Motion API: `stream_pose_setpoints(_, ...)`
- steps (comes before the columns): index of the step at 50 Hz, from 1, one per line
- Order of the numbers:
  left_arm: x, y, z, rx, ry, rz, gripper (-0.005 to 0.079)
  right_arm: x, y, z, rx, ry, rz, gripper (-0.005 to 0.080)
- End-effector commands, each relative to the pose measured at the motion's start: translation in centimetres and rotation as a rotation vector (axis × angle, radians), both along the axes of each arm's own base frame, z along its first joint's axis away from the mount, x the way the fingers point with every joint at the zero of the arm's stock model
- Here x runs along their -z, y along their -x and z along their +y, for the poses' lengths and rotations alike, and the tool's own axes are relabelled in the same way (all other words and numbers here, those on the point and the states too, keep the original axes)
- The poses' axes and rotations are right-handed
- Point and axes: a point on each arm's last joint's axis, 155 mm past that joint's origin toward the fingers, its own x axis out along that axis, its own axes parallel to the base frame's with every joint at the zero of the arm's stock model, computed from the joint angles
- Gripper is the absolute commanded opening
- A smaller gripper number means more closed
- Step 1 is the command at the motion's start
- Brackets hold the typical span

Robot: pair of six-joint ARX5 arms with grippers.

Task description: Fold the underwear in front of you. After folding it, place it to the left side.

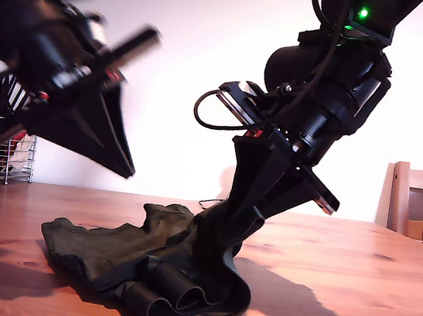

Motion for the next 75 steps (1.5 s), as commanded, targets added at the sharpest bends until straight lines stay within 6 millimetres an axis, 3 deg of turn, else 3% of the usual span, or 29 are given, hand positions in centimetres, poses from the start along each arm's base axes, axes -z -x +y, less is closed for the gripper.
stream_pose_setpoints(1, 0.8, 1.1, -0.4, -0.028, 0.031, 0.047, 0.0201, 0.4, 0.5, 0.2, -0.020, -0.003, 0.005, -0.0012)
stream_pose_setpoints(5, 1.2, 1.7, -0.6, -0.067, 0.043, 0.081, 0.0328, 0.4, 0.4, 0.2, -0.020, -0.006, 0.001, -0.0011)
stream_pose_setpoints(9, 1.9, 2.5, -0.8, -0.088, 0.031, 0.109, 0.0380, 0.4, 0.3, 0.3, -0.020, -0.008, -0.002, -0.0011)
stream_pose_setpoints(22, 2.8, 4.3, -2.1, -0.152, 0.077, 0.185, 0.0380, 0.3, 0.1, 0.4, -0.023, -0.015, -0.016, -0.0011)
stream_pose_setpoints(32, 4.1, 5.1, -1.8, -0.188, 0.071, 0.210, 0.0380, 0.3, 0.0, 0.5, -0.023, -0.016, -0.017, -0.0011)
stream_pose_setpoints(57, 5.5, 5.0, -1.5, -0.313, 0.149, 0.170, 0.0380, 0.2, 0.2, 0.6, -0.028, -0.029, -0.013, -0.0012)
stream_pose_setpoints(69, 5.8, 5.5, -2.9, -0.236, 0.188, 0.171, 0.0369, -0.1, 0.4, 1.0, -0.035, -0.056, 0.001, -0.0012)
stream_pose_setpoints(75, 6.8, 5.7, -2.5, -0.256, 0.157, 0.195, 0.0355, -0.1, 0.5, 1.0, -0.041, -0.056, -0.001, -0.0011)
